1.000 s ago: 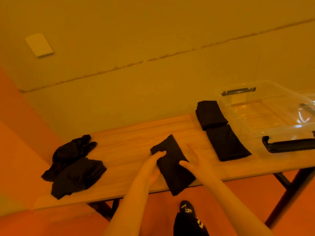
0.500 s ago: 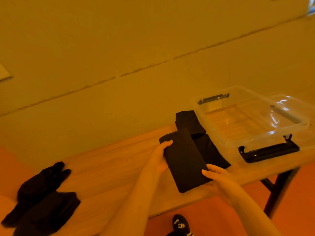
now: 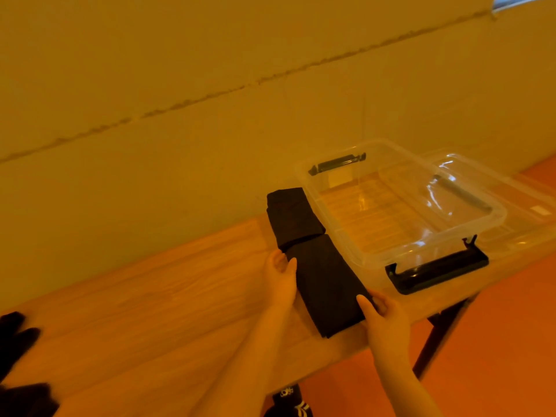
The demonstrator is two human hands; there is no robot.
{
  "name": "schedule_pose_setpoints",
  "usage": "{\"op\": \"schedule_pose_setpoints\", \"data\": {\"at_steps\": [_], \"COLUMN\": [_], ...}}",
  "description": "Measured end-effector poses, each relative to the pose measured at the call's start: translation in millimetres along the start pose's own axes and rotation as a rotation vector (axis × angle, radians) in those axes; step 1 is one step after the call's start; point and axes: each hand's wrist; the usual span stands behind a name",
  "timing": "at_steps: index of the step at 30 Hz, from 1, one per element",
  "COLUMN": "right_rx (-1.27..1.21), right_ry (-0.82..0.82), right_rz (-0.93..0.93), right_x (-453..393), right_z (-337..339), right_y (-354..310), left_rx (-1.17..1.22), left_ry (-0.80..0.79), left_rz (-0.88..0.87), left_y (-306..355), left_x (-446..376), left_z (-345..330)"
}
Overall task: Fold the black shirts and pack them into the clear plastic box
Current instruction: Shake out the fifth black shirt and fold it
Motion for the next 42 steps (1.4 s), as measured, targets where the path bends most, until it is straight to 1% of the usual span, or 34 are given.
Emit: {"op": "schedule_pose_setpoints", "data": {"at_steps": [1,4,5,9,13,17,19,21,22,23,24,25,26,27,28,29,30,32,34,38,40,42], "right_rx": [0.006,-0.002,-0.008,-0.013,0.03,0.048,0.07,0.118,0.163,0.218,0.289,0.381,0.477,0.561,0.635,0.696,0.757,0.894,0.98,1.069,1.098,1.111], "right_ry": [0.013,0.034,0.034,0.058,0.03,0.037,0.046,0.065,0.079,0.099,0.129,0.154,0.16,0.138,0.09,0.01,-0.069,-0.162,-0.23,-0.264,-0.272,-0.284], "right_rz": [0.015,0.071,0.09,0.129,0.149,0.208,0.222,0.216,0.213,0.211,0.224,0.284,0.395,0.541,0.687,0.793,0.836,0.789,0.671,0.568,0.545,0.523], "right_x": [1.4,4.8,5.8,5.9,4.7,5.8,3.9,1.2,0.5,0.8,1.8,3.3,5.1,7.5,9.7,10.5,10.1,6.3,4.9,13.3,15.3,18.0], "right_z": [-1.7,-7.7,-9.2,-11.6,-12.0,-13.1,-14.0,-14.0,-12.7,-10.7,-8.4,-5.9,-4.3,-4.1,-5.6,-7.8,-10.4,-14.1,-14.6,-14.7,-13.7,-11.6], "right_y": [-0.8,-3.1,-4.8,-7.7,-8.2,-7.9,-7.5,-6.1,-5.0,-4.3,-2.4,-0.2,3.1,6.7,10.1,13.7,15.7,16.5,17.3,18.9,16.7,10.4], "left_rx": [-0.009,-0.007,-0.012,-0.029,-0.058,-0.013,-0.009,-0.1,-0.198,-0.332,-0.5,-0.677,-0.851,-1.019,-1.151,-1.268,-1.337,-1.379,-1.374,-1.419,-1.451,-1.432], "left_ry": [-0.003,-0.1,-0.098,-0.054,-0.002,0.056,0.082,0.136,0.165,0.182,0.175,0.14,0.095,0.046,-0.023,-0.101,-0.164,-0.178,-0.182,-0.194,-0.193,-0.171], "left_rz": [-0.025,-0.097,-0.131,-0.195,-0.132,-0.176,-0.166,-0.185,-0.258,-0.383,-0.545,-0.718,-0.881,-0.98,-0.972,-0.903,-0.823,-0.722,-0.657,-0.594,-0.596,-0.595], "left_y": [-8.9,-33.2,-36.3,-27.0,-24.8,-14.1,-10.1,-14.4,-19.5,-23.8,-29.0,-32.1,-35.2,-35.9,-31.9,-28.4,-27.5,-26.2,-26.0,-22.9,-19.9,-20.9], "left_x": [7.8,29.0,29.8,22.8,13.4,5.2,2.7,3.0,4.9,9.5,13.3,15.7,13.8,9.4,7.4,3.7,-1.2,-3.8,-3.7,-2.4,1.9,10.3], "left_z": [1.1,-3.2,-5.6,-12.7,-13.9,-15.6,-18.3,-17.1,-14.0,-9.9,-6.3,-4.3,-3.9,-3.8,-3.6,-4.0,-4.2,-1.9,-1.6,-3.3,-2.3,6.5]}}
Point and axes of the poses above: each hand's wrist, its own x-axis away from the middle knuckle, its own z-axis out of the back of the hand, y = z × x, and after that the axes turned 6 degrees about z, right-handed
